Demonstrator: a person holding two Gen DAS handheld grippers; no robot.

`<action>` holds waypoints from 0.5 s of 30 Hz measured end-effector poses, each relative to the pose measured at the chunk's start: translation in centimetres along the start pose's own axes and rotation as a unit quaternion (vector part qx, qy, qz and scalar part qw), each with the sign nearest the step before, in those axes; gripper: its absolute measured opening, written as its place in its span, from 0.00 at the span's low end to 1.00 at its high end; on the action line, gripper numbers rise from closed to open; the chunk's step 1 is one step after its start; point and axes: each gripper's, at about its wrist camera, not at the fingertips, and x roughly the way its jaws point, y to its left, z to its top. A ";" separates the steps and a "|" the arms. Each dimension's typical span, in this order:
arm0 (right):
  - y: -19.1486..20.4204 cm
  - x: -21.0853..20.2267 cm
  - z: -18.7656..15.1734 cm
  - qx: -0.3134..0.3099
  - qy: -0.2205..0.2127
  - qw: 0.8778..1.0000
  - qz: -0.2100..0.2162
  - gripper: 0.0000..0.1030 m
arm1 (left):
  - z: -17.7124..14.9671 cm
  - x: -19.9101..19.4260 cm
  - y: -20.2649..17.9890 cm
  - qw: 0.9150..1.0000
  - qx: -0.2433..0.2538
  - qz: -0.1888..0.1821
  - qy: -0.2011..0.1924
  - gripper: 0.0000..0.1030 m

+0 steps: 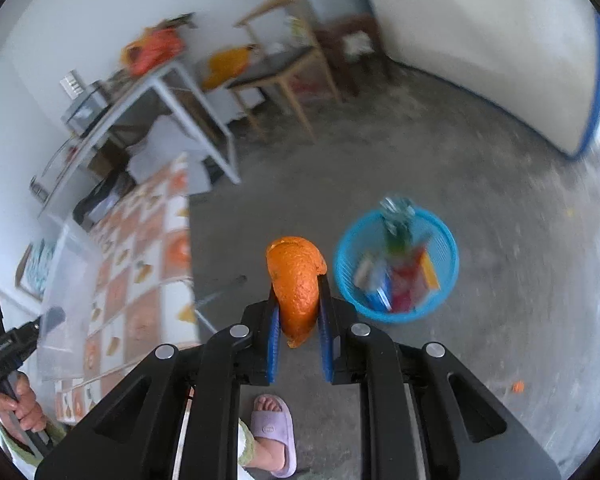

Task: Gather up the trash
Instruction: 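Carry the clear box and orange peel over the blue wastebasket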

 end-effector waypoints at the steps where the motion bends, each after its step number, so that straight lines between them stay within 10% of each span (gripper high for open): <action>1: -1.1 0.5 -0.4 0.015 0.003 1.000 -0.002 0.16 | 0.3 1.2 -0.9 1.000 0.007 0.000 0.010 0.02; 10: -8.2 4.1 -3.5 0.103 0.024 0.994 0.005 0.16 | 1.7 14.7 -6.0 0.990 -0.022 -0.011 0.139 0.02; 15: -11.2 6.1 -5.1 0.138 0.038 0.990 0.003 0.16 | 1.6 23.0 -6.3 0.979 -0.045 0.048 0.193 0.02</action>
